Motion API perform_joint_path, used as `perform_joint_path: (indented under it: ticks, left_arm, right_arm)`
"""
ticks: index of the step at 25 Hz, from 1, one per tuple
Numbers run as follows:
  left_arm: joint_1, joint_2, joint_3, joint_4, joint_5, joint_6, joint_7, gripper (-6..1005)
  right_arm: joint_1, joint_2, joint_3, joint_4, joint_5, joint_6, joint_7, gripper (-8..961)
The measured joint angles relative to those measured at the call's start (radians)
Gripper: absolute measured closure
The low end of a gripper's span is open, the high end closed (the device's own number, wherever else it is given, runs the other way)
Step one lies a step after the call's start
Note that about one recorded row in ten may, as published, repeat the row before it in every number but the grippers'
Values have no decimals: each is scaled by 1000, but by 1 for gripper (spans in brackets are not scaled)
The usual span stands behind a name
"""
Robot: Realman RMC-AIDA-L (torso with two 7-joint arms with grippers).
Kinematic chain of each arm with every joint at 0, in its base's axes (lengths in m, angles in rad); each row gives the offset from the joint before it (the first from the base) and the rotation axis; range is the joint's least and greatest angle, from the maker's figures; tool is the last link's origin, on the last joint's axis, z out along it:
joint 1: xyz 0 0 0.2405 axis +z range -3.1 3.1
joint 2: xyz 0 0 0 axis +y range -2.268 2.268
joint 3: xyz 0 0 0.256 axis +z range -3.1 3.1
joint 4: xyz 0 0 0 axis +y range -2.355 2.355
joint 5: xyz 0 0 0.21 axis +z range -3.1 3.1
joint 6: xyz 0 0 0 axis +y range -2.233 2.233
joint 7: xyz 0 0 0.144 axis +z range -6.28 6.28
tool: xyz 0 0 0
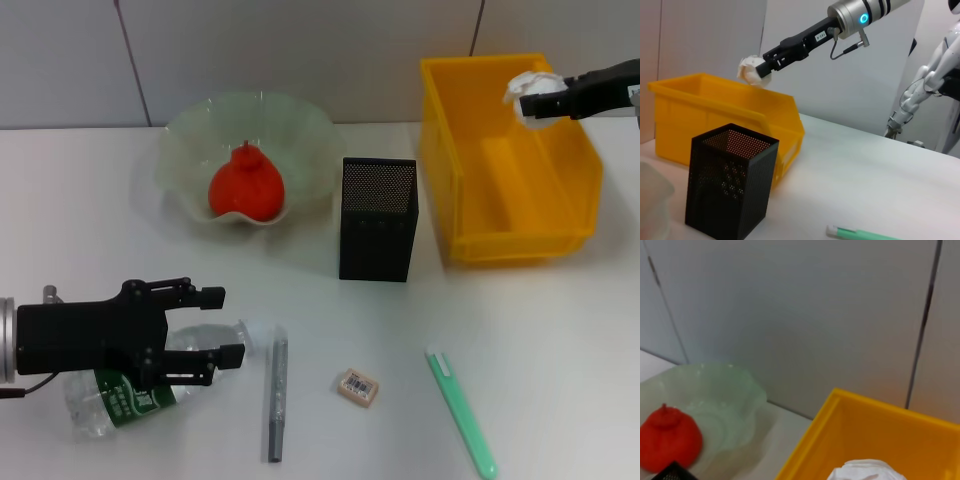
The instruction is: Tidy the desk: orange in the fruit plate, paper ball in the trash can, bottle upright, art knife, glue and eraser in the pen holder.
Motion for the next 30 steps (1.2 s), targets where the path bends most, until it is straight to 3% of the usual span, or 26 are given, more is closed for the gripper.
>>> perform_joint_path:
  ticks: [1, 6, 11, 13, 14, 15, 16, 18, 19, 20, 23, 25, 27, 30]
  left_arm:
    - [-1, 0, -5, 0, 0, -1, 0, 246]
    - [-2, 1, -6, 0, 1, -1, -1, 248]
    - [-3, 2, -6, 0, 1, -1, -2, 251]
    - [-3, 2, -6, 0, 1, -1, -2, 251]
    - [-3, 2, -6, 0, 1, -1, -2, 252]
    - [-3, 2, -6, 0, 1, -1, -2, 252]
    - [-3, 2, -6, 0, 1, -1, -2, 253]
    - [-8, 5, -6, 1, 1, -1, -2, 253]
    - [-10, 5, -6, 2, 1, -1, -2, 254]
    - [-10, 5, -6, 2, 1, -1, -2, 254]
    - [-13, 6, -6, 2, 1, -1, -2, 256]
    - [-15, 6, -6, 2, 1, 0, -2, 256]
    - [-16, 7, -6, 1, 1, 1, -2, 257]
    - [-18, 6, -6, 0, 1, 1, -6, 258]
  right_arm:
    - [-1, 3, 0, -4, 0, 8, 0, 432]
    - [-4, 8, 1, -17, 2, 17, 1, 252]
    - [-10, 19, 7, -18, 20, 59, 1, 205]
    - [-30, 27, 10, -24, 88, 89, -12, 186]
    - [-67, 28, 11, -27, 227, 101, -68, 177]
    - [-67, 28, 11, -27, 227, 101, -68, 167]
    - [-114, 16, 10, 0, 470, 54, -173, 158]
    - [-130, 7, 8, 21, 557, 20, -218, 158]
    - [-166, -20, 4, 96, 771, -98, -329, 158]
    - [-166, -20, 4, 96, 771, -98, -329, 157]
    - [-182, -71, 6, 243, 942, -319, -452, 157]
    - [-187, -104, 6, 332, 961, -447, -509, 158]
    - [-194, -118, 2, 367, 920, -519, -545, 158]
    - [-209, -114, 1, 368, 748, -609, -593, 158]
